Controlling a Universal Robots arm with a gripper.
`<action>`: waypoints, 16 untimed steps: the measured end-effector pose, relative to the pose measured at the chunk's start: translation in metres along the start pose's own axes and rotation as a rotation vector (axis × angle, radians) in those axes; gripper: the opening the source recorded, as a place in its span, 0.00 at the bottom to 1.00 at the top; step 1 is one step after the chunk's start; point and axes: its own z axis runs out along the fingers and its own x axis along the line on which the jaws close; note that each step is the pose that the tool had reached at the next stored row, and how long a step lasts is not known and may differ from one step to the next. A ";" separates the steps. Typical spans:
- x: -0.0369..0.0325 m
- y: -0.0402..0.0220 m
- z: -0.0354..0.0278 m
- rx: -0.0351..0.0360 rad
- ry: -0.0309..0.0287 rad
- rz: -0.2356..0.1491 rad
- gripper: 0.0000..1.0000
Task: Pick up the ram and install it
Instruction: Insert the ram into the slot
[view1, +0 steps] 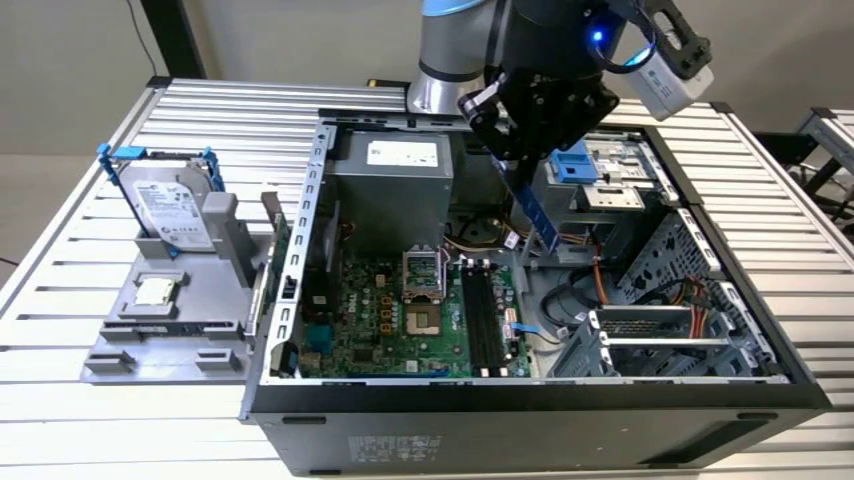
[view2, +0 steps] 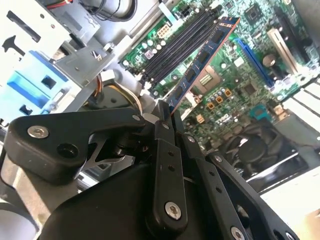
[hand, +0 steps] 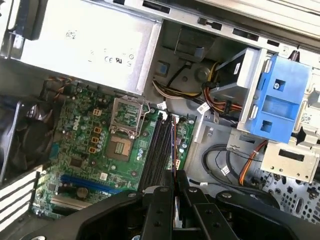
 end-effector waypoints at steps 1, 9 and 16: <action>0.0000 0.0000 0.0001 -0.0013 -0.0008 0.014 0.00; 0.0000 0.0000 0.0002 0.0015 -0.0044 0.146 0.00; 0.0000 0.0000 0.0003 0.0035 -0.0059 0.207 0.00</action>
